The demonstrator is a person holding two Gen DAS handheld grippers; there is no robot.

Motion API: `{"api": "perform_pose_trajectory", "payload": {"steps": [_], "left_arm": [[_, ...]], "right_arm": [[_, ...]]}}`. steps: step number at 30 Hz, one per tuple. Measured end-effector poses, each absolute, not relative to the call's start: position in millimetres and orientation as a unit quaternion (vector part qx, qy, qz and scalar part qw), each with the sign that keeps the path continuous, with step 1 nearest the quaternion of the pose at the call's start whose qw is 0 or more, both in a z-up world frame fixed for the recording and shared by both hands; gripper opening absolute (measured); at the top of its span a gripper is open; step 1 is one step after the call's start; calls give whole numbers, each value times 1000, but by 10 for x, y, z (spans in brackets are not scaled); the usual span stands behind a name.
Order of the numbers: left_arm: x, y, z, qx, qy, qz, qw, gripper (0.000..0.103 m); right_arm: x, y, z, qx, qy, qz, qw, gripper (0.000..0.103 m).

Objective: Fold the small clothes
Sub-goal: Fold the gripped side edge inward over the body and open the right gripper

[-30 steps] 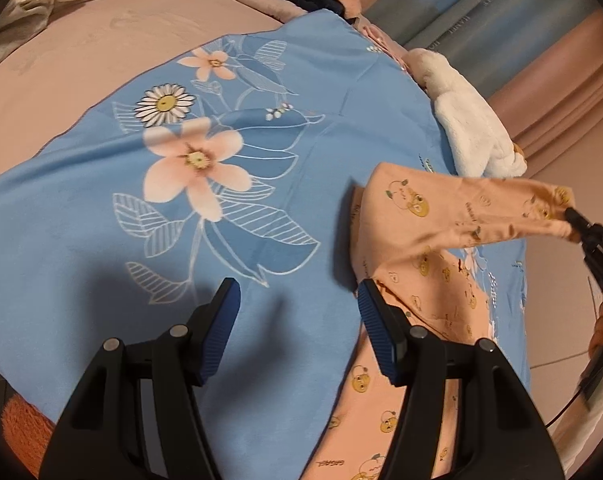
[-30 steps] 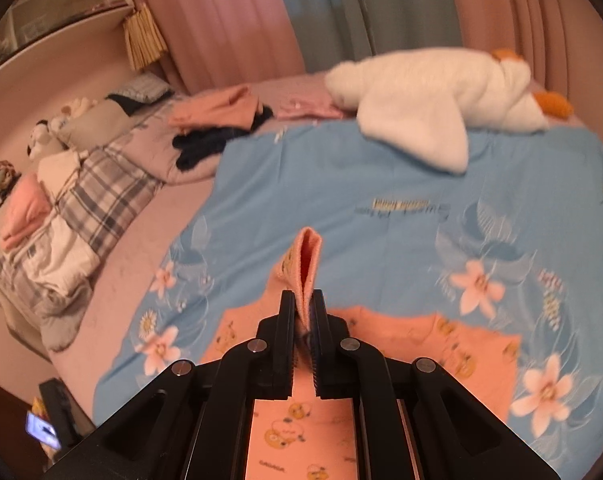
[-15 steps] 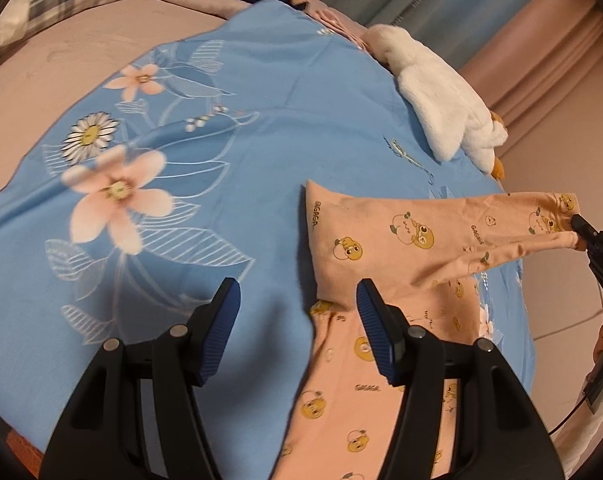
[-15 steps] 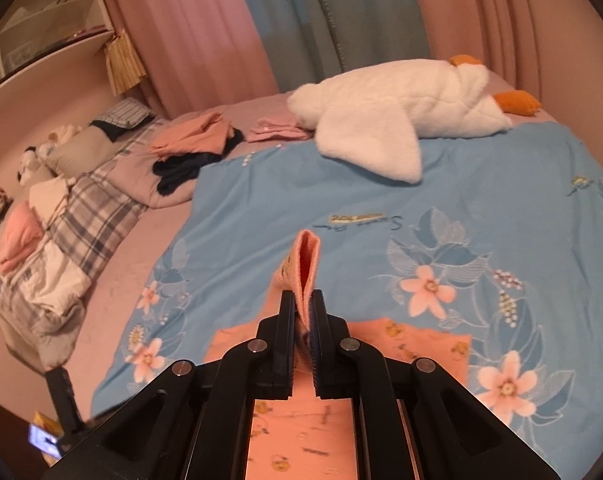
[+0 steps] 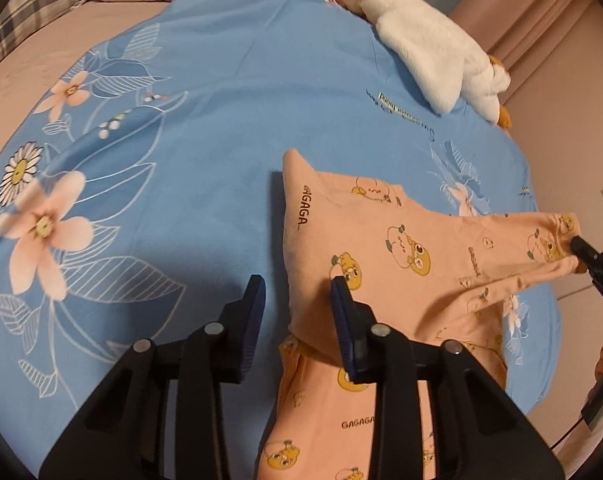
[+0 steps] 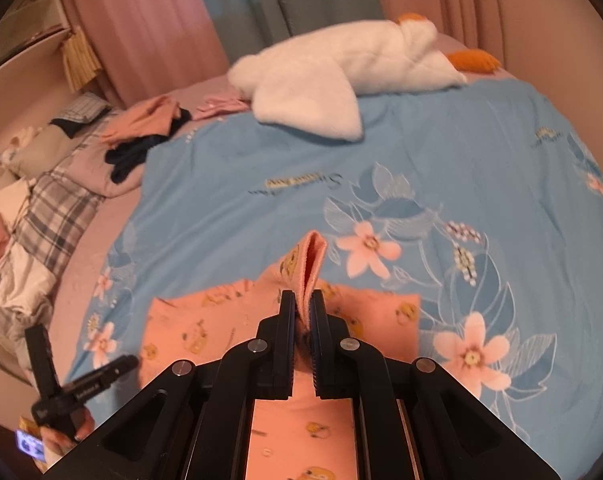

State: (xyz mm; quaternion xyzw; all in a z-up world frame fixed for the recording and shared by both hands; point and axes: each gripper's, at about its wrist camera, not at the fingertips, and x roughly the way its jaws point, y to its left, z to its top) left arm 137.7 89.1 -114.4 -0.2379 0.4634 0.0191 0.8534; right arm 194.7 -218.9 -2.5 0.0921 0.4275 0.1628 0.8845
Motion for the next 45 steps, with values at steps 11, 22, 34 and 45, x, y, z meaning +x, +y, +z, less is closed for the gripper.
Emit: {"api": "perform_pose_trajectory", "payload": {"steps": [11, 22, 34, 45], "left_arm": [[1606, 801, -1297, -216, 491, 35, 843, 28], [1701, 757, -1455, -198, 513, 46, 834, 31], [1721, 749, -1507, -195, 517, 48, 832, 33], [1712, 753, -1530, -200, 517, 47, 831, 34]], "right_arm": [[1959, -2388, -494, 104, 469, 133, 867, 8], [1936, -2509, -779, 112, 493, 117, 855, 8], [1931, -2551, -982, 114, 513, 105, 844, 8], [1923, -2569, -1198, 118, 546, 98, 824, 8]]}}
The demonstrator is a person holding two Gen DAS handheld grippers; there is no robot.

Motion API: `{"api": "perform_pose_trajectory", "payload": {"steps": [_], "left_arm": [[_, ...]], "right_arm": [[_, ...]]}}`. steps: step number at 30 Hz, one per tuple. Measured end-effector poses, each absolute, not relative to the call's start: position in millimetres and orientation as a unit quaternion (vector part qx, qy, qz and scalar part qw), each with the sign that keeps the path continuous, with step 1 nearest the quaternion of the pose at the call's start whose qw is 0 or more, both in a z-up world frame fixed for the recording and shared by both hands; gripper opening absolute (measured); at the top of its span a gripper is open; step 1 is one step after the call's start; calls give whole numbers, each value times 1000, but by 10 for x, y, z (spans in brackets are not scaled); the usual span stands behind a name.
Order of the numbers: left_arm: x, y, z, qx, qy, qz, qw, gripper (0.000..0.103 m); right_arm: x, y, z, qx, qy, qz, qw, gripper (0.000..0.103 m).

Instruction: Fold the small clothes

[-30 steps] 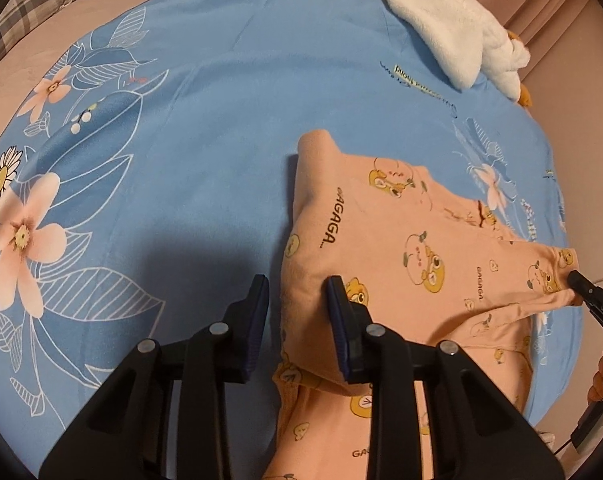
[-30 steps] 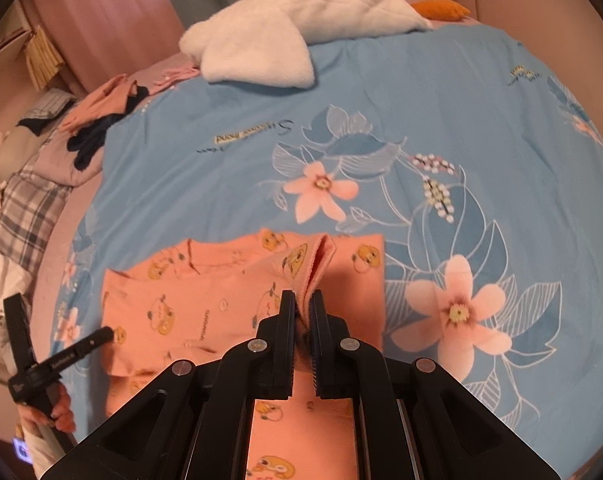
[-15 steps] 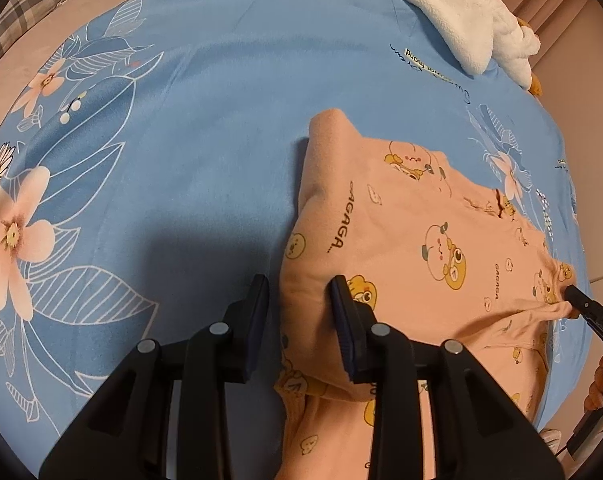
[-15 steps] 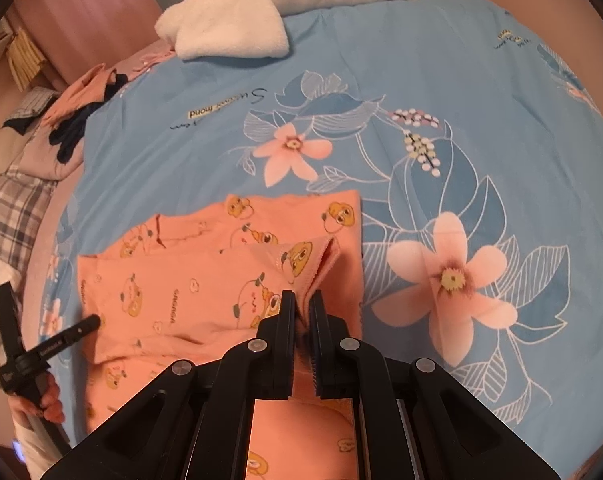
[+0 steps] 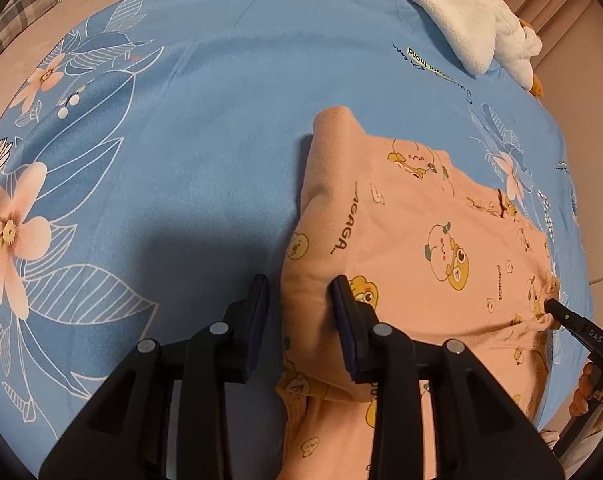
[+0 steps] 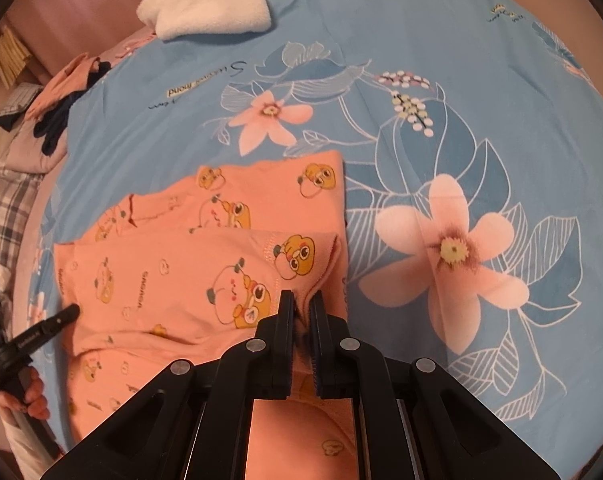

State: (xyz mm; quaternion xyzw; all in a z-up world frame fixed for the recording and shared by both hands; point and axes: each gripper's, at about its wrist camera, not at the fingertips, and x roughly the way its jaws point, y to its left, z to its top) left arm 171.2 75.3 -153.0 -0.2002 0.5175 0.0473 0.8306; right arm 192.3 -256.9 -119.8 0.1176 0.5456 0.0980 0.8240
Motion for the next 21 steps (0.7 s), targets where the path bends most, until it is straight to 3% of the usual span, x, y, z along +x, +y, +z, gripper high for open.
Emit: {"api": "perform_pose_trajectory", "payload": {"steps": [9, 10, 14, 21], "left_arm": [[1698, 768, -1463, -199, 519, 44, 830, 34], [1683, 778, -1428, -203, 519, 42, 829, 29], [1534, 770, -1130, -213, 482, 24, 849, 29], [1511, 452, -1015, -204, 466, -30, 861, 30]], "right_arm": [[1892, -2552, -1225, 89, 557, 79, 822, 8], [1878, -2555, -1185, 84, 559, 74, 821, 9], [1781, -2602, -914, 52, 522, 56, 849, 34], [1753, -2480, -754, 61, 492, 91, 864, 36]]}}
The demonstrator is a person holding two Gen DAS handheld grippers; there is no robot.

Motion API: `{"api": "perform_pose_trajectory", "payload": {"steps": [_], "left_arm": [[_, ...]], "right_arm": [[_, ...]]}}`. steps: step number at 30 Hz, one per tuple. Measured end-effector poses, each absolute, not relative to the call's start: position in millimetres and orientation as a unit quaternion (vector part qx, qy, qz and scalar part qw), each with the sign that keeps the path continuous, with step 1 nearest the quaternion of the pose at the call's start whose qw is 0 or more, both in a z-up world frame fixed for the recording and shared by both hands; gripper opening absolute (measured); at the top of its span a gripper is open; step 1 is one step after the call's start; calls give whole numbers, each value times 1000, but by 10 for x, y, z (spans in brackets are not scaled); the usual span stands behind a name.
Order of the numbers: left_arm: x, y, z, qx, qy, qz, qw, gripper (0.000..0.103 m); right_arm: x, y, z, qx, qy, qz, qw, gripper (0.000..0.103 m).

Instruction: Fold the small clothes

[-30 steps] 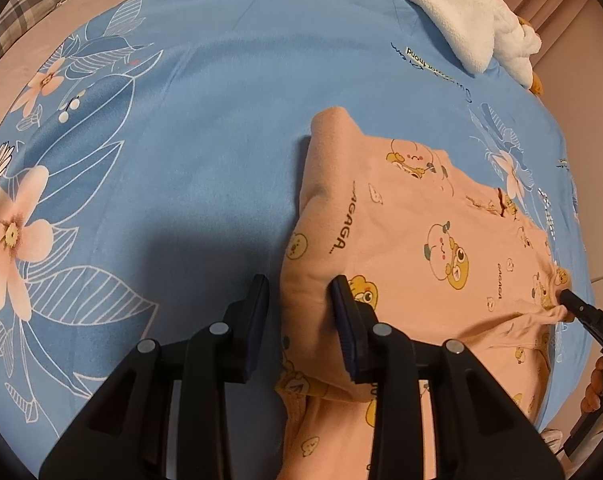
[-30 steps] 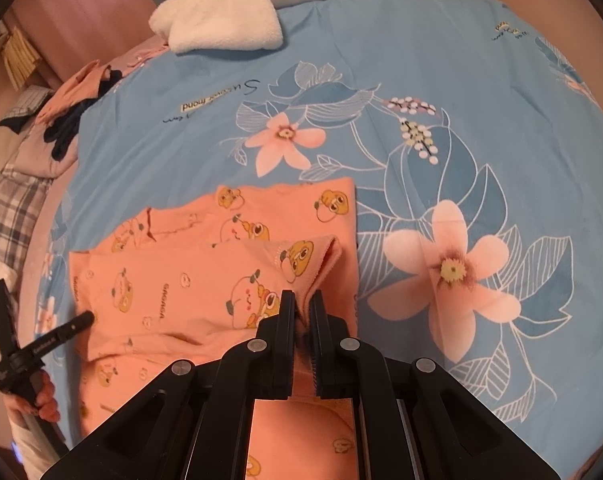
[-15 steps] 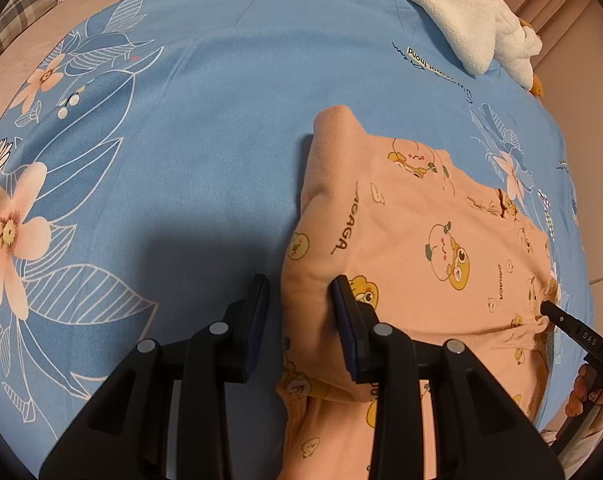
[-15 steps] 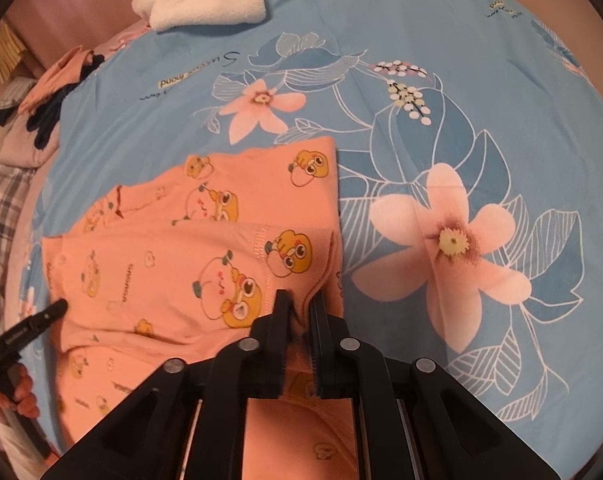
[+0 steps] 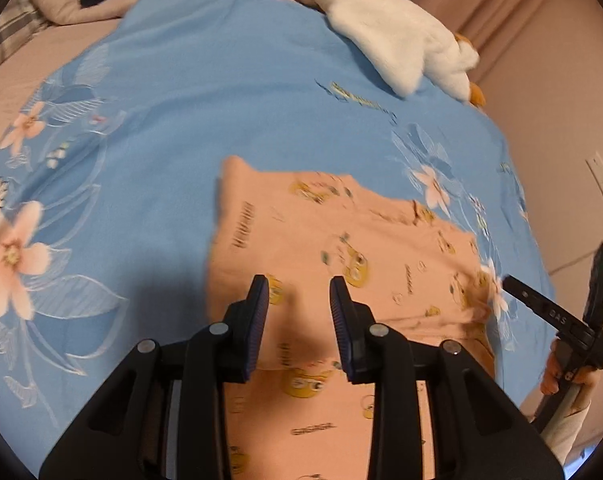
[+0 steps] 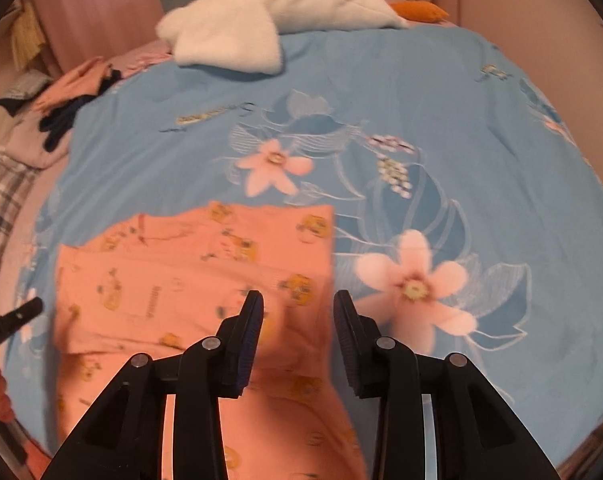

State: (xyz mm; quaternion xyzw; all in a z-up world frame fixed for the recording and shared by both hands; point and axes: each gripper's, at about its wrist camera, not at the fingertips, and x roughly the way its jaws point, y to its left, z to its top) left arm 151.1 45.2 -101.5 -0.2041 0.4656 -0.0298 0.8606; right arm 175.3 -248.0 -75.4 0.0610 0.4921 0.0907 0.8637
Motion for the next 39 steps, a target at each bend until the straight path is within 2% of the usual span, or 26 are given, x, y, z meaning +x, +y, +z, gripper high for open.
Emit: {"api": "perform_pose_trajectory", "payload": {"steps": [6, 11, 39], "left_arm": [[1616, 220, -1311, -183, 500, -39, 845, 29], [1596, 178, -1436, -170, 509, -34, 843, 30], [1365, 227, -1469, -197, 506, -25, 839, 31]], "right_arm": [[1836, -2178, -1022, 65, 521, 113, 844, 36], [1735, -2085, -1209, 28, 533, 95, 840, 36], [1436, -2336, -1272, 81, 519, 108, 844, 37]]}}
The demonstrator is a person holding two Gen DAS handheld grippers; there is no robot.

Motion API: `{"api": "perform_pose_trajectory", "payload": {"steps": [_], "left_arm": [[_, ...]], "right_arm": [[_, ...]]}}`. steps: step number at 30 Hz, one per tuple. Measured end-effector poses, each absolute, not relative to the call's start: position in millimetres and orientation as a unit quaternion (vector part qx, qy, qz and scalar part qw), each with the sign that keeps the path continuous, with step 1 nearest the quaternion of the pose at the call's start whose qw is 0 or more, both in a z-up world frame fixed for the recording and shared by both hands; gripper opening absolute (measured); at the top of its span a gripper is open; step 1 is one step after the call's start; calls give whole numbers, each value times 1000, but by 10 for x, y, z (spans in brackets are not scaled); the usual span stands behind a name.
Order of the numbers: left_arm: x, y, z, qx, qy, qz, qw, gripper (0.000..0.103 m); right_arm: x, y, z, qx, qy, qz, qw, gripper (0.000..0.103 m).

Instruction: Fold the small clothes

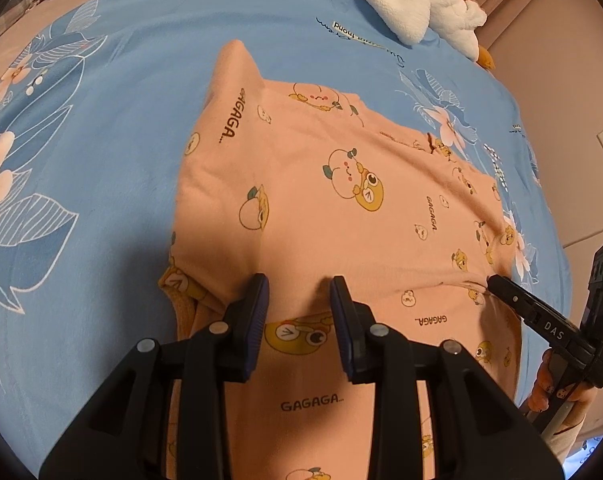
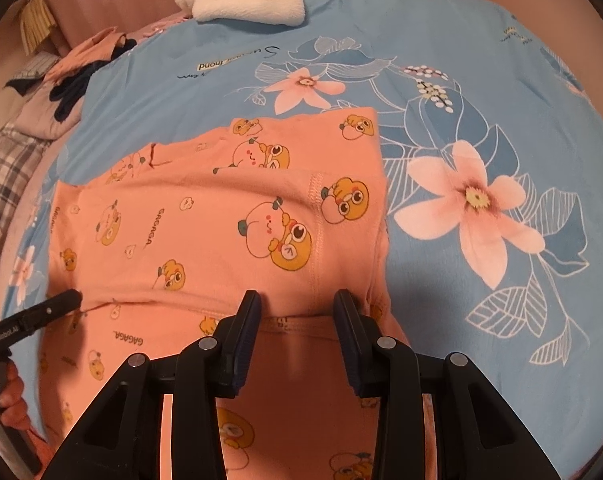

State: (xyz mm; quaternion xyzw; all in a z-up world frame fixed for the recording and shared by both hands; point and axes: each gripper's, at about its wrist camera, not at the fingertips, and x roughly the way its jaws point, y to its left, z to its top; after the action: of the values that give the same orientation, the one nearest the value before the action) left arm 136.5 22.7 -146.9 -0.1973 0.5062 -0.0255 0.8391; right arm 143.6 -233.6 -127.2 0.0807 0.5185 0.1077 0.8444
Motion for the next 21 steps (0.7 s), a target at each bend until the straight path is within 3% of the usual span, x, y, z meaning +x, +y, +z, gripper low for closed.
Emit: {"api": "perform_pose_trajectory", "payload": {"steps": [5, 7, 8, 10, 13, 17, 21], "left_arm": [[1271, 261, -1309, -207, 496, -27, 843, 37], [1213, 301, -1219, -221, 485, -27, 846, 54], [1179, 318, -1165, -226, 477, -28, 849, 57], [1097, 348, -1025, -230, 459, -24, 858, 70], [965, 358, -833, -230, 432, -25, 872, 81], [808, 327, -637, -220, 409, -27, 885, 86], [681, 286, -558, -214, 400, -24, 891, 88]], "right_arm": [[1397, -2435, -1224, 97, 521, 96, 843, 37], [1381, -2472, -1142, 99, 513, 86, 848, 43], [1367, -2495, -1078, 100, 504, 80, 854, 50], [1322, -2540, -925, 104, 482, 75, 867, 57], [1270, -2600, -734, 113, 458, 80, 878, 67], [1140, -2640, -478, 117, 422, 89, 894, 80], [1041, -2649, -332, 120, 400, 102, 903, 82]]}}
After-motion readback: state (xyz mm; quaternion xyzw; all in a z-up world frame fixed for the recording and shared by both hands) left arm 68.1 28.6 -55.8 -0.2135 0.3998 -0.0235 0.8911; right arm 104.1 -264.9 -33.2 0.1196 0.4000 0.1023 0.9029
